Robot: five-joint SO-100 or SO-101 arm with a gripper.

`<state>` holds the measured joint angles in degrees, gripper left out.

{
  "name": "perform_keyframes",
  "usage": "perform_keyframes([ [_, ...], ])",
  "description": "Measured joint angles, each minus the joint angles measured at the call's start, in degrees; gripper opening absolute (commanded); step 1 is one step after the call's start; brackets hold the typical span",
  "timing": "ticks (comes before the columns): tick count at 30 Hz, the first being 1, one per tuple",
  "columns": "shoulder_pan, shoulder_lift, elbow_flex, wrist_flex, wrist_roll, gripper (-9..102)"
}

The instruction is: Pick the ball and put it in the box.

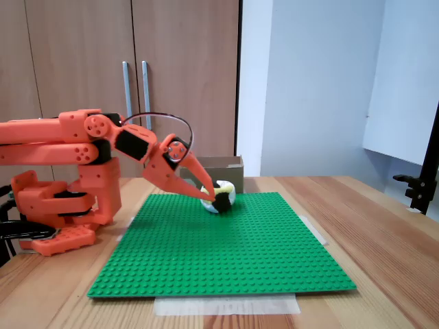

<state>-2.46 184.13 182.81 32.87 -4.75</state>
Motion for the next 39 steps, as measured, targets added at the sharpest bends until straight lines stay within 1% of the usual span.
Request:
perform_keyframes([
  [9, -0.44, 0.0, 0.0, 0.0, -0.18, -1],
  [17, 0.7, -0.97, 0.0, -1.93, -0.18, -1],
  [28, 0.44, -15.29, -10.63, -2.99, -0.18, -1],
  [32, 0.35, -22.68, -18.81, -0.09, -0.18, -1],
  [39, 0.35, -36.12, -36.04, 8.61, 2.2, -1],
])
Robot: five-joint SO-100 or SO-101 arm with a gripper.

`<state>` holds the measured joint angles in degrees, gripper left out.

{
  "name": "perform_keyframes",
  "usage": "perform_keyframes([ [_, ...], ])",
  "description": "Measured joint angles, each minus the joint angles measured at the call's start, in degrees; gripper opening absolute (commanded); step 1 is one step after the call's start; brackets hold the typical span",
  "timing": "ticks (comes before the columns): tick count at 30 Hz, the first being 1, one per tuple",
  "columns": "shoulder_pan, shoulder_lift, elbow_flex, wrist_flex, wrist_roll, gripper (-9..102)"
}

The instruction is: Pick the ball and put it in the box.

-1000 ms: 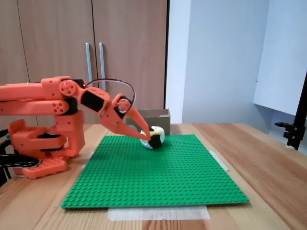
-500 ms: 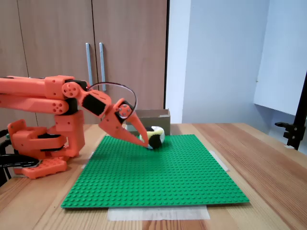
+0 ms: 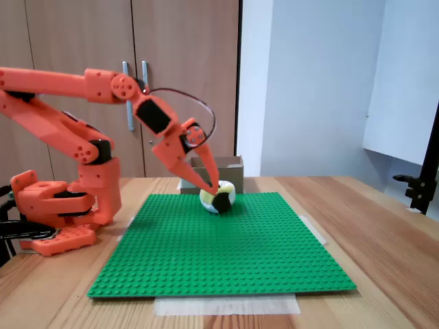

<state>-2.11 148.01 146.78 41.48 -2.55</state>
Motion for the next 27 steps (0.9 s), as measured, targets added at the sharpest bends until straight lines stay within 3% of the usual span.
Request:
perform_keyframes([
  [14, -1.85, -19.16, -23.64, 11.16, 3.16, 0],
  [27, -9.93, -31.46, -40.78, 24.43, 5.98, 0],
])
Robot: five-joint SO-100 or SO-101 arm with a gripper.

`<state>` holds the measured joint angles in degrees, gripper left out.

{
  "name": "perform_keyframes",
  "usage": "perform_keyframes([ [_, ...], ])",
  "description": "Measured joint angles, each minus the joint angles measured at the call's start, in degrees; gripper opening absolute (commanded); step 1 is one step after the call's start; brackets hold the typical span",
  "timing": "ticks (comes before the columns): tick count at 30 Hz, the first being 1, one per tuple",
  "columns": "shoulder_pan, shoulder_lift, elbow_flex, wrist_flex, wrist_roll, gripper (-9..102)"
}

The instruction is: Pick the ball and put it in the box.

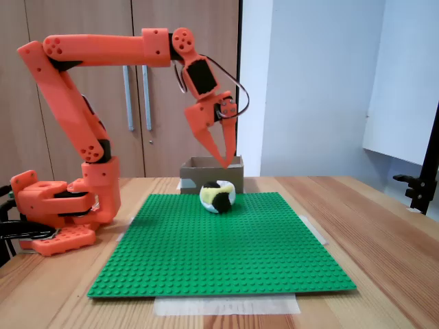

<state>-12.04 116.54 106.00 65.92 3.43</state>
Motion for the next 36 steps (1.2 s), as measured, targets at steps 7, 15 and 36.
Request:
perform_keyframes([
  [7, -5.01, -3.87, -4.22, 3.96, 2.11, 1],
  [15, -7.91, -9.14, -8.17, 6.77, 4.31, 3],
  [36, -9.67, -12.13, -6.42, 8.44, 5.27, 16],
])
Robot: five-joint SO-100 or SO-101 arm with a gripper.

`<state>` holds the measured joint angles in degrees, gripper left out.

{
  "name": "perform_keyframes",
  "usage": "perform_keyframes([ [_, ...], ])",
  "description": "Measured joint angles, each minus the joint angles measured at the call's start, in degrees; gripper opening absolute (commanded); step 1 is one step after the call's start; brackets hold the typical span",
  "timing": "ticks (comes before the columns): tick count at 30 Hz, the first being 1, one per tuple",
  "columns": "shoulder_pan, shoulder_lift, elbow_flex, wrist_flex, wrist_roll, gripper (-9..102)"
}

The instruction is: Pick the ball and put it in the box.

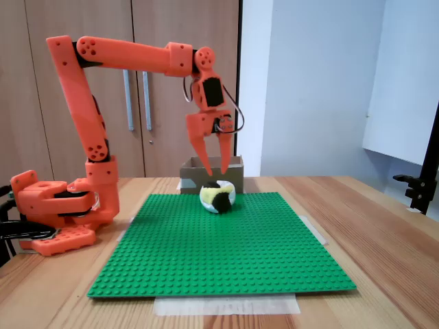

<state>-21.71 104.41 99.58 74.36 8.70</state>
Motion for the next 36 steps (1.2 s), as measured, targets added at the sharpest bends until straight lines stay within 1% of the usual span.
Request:
perform_keyframes([
  [2, 0.18, 0.0, 1.05, 0.18, -0.62, 24],
  [6, 1.14, 0.0, 3.16, 1.23, -0.97, 28],
  [9, 1.49, 0.0, 3.34, 2.02, -1.05, 37],
  [14, 1.32, 0.0, 3.78, 2.46, -1.05, 42],
  [16, 1.14, 0.0, 4.48, 2.46, -1.05, 47],
  [23, 1.23, 0.0, 7.91, 1.32, -1.14, 49],
  [36, 0.18, 0.09, 10.9, -4.75, -1.14, 51],
])
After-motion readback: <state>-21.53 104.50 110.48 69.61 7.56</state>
